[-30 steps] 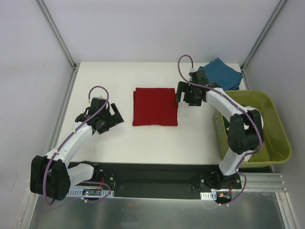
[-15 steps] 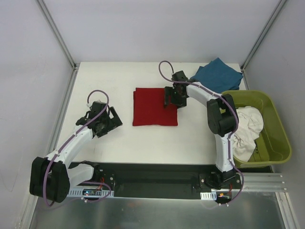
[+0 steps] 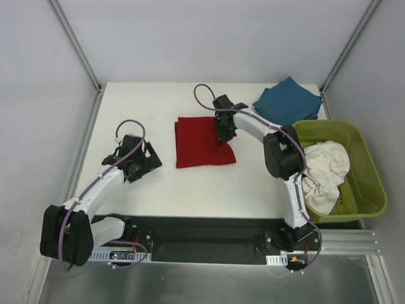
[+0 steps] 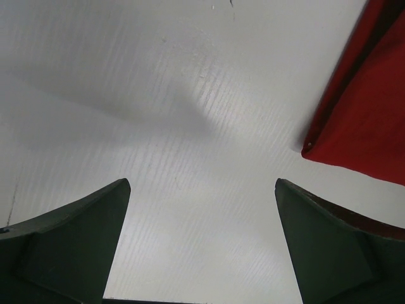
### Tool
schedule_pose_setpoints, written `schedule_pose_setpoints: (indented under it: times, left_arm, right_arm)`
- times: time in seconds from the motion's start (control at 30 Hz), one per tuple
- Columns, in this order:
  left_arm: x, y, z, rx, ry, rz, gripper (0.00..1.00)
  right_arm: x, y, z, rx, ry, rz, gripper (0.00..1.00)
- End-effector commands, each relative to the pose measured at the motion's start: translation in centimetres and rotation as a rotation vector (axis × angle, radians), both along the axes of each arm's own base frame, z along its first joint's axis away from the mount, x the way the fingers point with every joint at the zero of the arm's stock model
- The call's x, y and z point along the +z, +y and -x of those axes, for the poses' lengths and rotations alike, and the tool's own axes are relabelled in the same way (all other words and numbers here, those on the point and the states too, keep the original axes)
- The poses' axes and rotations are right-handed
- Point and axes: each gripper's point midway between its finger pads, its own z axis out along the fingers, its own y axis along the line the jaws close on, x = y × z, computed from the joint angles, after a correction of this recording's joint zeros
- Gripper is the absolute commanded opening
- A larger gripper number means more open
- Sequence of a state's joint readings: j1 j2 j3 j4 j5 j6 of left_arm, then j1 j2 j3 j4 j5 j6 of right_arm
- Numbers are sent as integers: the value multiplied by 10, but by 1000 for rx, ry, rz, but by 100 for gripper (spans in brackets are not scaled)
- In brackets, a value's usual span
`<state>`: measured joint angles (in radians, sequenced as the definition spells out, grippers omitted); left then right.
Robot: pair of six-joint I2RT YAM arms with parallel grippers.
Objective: Fold and stack the t-shirts
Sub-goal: Put the neatly folded tshirt into the corner of the board with the right arm
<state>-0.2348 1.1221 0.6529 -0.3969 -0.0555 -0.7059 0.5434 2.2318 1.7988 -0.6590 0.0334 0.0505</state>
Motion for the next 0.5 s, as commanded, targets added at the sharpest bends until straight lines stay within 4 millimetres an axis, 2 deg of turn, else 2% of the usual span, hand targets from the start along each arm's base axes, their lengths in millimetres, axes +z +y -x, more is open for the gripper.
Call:
schedule_pose_setpoints:
  times: [0.0,0.03,0.07,0.23,0.33,0.4,0.47]
  left_arm:
    - [-3,4,-2,28,-5,-18,99]
    - [-3,5,-3,29,-5,-20,99]
    - [-3,6,-3,34,-6,-28,99]
    - [-5,10,-4,46,-2,-45,99]
    - [-6,10,-5,44,5,-50,99]
    - [-7,10,-6,45,8,-56,99]
    - [-8,11,-7,45,16,-62,99]
  right_arm:
    - [18,-28,-28,57,-160,218,1]
    - [35,-41,-40,69,-239,298,1]
    - [46,-42,-49,64,-297,321,1]
    - [106,-77,-82,3,-492,558,1]
    - [134,-91,-98,-40,-580,674,1]
    - [152,-93,-109,-60,-634,714,1]
    - [163,-100,-117,-101,-671,769,1]
